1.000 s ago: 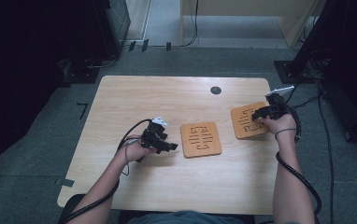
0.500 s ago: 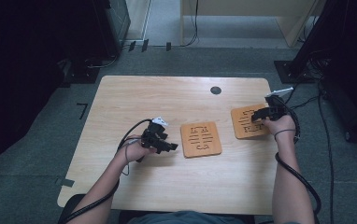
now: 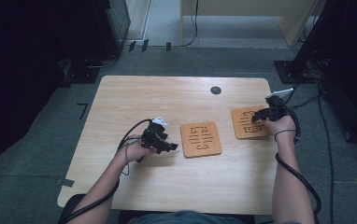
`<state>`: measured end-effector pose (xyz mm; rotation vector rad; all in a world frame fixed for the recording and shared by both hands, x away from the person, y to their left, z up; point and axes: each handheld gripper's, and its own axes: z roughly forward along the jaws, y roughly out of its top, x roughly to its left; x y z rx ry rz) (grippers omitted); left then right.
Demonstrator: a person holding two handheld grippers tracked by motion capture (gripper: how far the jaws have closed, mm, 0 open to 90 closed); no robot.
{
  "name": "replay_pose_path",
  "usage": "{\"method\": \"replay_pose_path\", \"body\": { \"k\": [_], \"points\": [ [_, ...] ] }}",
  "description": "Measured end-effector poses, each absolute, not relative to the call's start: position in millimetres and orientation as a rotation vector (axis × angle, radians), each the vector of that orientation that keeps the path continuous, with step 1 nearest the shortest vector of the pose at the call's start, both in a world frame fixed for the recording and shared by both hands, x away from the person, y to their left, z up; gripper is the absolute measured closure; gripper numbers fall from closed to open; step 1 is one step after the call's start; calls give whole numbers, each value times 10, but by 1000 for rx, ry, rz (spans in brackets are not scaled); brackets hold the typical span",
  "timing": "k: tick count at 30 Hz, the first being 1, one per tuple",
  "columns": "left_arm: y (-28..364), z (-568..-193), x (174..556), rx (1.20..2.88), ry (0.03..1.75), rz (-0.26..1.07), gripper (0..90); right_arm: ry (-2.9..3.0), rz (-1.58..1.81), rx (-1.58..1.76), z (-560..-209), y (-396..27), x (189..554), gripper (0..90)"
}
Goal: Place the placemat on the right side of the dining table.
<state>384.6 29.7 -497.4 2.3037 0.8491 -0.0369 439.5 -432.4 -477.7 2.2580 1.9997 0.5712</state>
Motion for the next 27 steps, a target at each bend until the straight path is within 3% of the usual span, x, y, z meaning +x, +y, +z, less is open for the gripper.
{"method": "replay_pose_path", "body": {
  "k": [27],
  "points": [
    [294, -4974, 3845, 2305, 847, -37, 253, 2010, 475, 2220, -4837, -4311, 4396, 354]
  ]
}}
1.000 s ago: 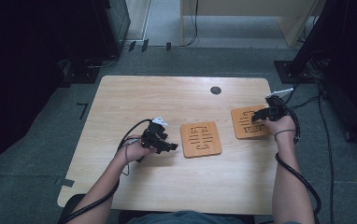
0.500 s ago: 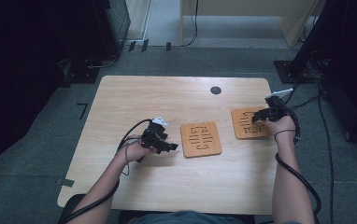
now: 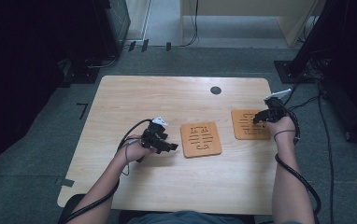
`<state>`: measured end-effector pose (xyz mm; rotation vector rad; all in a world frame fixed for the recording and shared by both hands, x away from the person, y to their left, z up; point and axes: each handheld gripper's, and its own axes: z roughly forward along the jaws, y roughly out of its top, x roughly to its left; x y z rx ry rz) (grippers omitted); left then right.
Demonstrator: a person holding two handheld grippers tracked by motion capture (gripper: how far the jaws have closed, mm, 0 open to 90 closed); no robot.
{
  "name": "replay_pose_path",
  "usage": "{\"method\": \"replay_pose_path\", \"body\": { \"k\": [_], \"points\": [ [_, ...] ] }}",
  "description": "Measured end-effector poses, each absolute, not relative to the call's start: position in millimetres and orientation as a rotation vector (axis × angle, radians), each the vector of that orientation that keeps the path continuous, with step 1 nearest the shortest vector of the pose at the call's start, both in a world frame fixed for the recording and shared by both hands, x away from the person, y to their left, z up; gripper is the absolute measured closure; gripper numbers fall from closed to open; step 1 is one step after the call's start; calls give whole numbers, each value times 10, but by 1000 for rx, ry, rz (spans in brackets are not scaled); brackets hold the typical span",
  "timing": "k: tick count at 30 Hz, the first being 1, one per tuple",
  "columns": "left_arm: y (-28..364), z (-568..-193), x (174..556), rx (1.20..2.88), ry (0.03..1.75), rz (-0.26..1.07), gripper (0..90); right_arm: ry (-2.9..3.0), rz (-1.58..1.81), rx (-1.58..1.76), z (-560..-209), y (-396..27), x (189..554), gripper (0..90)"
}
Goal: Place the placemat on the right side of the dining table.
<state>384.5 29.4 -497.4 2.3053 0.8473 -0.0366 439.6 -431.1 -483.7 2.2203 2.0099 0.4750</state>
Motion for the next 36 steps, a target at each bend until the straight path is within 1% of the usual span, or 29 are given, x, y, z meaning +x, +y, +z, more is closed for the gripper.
{"method": "replay_pose_path", "body": {
  "k": [20, 36],
  "points": [
    [294, -4970, 3847, 2308, 854, -39, 250, 2040, 527, 2137, -4793, -4202, 4300, 287],
    [306, -4948, 3859, 2308, 862, -32, 250, 2101, 540, 2035, -4765, -4001, 4216, 274]
  ]
}}
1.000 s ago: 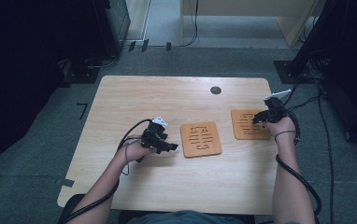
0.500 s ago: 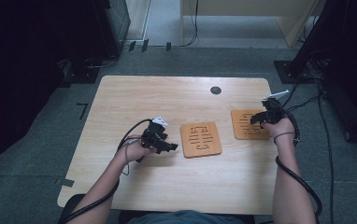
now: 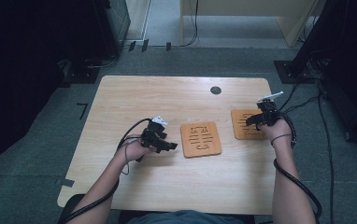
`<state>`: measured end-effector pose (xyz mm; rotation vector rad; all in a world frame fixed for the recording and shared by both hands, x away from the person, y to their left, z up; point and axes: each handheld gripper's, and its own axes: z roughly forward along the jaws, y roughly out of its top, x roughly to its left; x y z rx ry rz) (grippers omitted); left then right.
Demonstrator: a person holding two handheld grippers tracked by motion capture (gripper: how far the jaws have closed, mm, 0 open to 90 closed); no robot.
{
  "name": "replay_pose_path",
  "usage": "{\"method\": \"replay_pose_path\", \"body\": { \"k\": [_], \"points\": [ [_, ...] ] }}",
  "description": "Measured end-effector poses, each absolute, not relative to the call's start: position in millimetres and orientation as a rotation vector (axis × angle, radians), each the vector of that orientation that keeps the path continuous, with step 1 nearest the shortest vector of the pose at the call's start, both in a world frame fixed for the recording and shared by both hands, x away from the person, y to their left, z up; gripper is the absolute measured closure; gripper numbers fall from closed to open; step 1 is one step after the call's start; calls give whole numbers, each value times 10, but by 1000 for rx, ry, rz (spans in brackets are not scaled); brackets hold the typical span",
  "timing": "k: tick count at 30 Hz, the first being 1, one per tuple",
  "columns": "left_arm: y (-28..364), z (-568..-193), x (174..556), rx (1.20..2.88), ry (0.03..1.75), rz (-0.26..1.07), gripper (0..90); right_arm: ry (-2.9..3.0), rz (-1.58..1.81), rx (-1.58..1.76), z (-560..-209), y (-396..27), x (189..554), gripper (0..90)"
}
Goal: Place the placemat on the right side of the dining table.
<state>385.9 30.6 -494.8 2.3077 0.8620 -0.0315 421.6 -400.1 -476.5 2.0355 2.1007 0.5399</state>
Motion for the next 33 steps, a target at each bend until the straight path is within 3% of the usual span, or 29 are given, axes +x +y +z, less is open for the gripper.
{"method": "replay_pose_path", "body": {
  "k": [33],
  "points": [
    [318, -4906, 3871, 2291, 866, -15, 259, 2224, 555, 1893, -4709, -3424, 3985, 257]
  ]
}}
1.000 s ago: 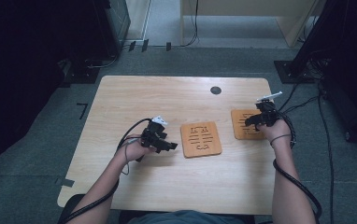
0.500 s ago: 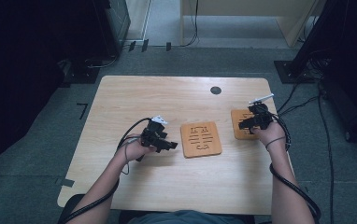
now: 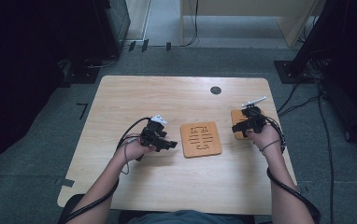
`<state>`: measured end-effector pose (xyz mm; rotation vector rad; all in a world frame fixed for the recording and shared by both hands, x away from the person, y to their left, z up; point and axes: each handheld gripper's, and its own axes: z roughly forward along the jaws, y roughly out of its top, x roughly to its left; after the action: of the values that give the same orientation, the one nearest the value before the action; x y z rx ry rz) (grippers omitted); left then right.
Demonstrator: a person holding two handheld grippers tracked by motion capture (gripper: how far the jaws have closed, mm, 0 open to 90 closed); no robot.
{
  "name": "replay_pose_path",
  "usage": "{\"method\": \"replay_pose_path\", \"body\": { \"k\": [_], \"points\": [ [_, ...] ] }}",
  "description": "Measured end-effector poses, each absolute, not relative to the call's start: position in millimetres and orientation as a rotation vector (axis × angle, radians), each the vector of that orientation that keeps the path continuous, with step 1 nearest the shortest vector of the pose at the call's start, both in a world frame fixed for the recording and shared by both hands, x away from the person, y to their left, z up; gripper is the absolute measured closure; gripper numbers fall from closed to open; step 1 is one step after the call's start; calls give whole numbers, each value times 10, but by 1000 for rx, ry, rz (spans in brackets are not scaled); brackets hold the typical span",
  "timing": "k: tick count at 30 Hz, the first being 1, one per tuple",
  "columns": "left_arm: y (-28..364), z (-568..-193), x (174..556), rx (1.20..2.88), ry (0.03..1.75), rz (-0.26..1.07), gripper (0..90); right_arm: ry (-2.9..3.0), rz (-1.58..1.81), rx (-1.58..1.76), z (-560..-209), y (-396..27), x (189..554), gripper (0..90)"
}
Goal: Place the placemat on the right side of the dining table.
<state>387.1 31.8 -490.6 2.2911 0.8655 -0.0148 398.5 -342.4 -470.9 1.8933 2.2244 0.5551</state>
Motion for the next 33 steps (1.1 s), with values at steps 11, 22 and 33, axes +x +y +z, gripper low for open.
{"method": "replay_pose_path", "body": {
  "k": [11, 22, 33],
  "points": [
    [313, -4910, 3868, 2297, 861, -6, 258, 2306, 596, 1840, -4728, -3189, 3916, 253],
    [302, -4917, 3864, 2298, 858, -4, 258, 2378, 596, 1765, -4739, -2973, 3852, 252],
    [269, -4919, 3853, 2298, 845, 0, 258, 2425, 661, 1724, -4786, -2825, 3812, 243]
  ]
}}
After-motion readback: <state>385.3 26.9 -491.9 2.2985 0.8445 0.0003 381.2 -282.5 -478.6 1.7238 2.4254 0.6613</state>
